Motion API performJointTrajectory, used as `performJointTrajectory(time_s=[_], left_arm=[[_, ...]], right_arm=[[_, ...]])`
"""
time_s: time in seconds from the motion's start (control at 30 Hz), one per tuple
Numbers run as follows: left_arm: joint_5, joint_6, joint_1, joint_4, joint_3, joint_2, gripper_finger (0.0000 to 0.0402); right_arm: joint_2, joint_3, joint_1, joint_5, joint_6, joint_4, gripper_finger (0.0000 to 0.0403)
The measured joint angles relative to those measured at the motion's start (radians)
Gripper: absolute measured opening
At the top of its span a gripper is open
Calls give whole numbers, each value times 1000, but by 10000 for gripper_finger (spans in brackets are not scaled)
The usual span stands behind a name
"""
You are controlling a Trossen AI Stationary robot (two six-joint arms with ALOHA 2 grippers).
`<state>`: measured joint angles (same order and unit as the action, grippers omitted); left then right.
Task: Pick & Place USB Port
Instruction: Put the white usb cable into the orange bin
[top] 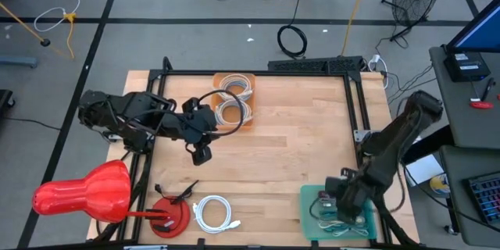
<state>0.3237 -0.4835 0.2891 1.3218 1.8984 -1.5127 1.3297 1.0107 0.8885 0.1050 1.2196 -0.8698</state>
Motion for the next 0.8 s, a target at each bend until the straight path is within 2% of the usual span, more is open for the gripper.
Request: performJointTrajectory(time_s=[0.1,0.2,0.37,0.43,0.67,0.8], left_arm=[[17,0,-3,0,0,0,111],[20,-1,-10,-6,0,0,111],[28,-17,-16,-7,0,0,111],[38,-20,-16,-7,0,0,111],[66,-57,-16,-9,0,0,111],[-2,-62,-3,-24,-62,1,111]], right_arm=[[-94,0,-58,-106,-9,35,125],[-182,1,-128,-259,-19,76,125],[-286,2,-273,-470,-117,185,125],[-307,2,-340,-501,-188,245,125],[-320,2,-550,-499,-392,428,125],[-317,2,-640,-501,-462,515,125]])
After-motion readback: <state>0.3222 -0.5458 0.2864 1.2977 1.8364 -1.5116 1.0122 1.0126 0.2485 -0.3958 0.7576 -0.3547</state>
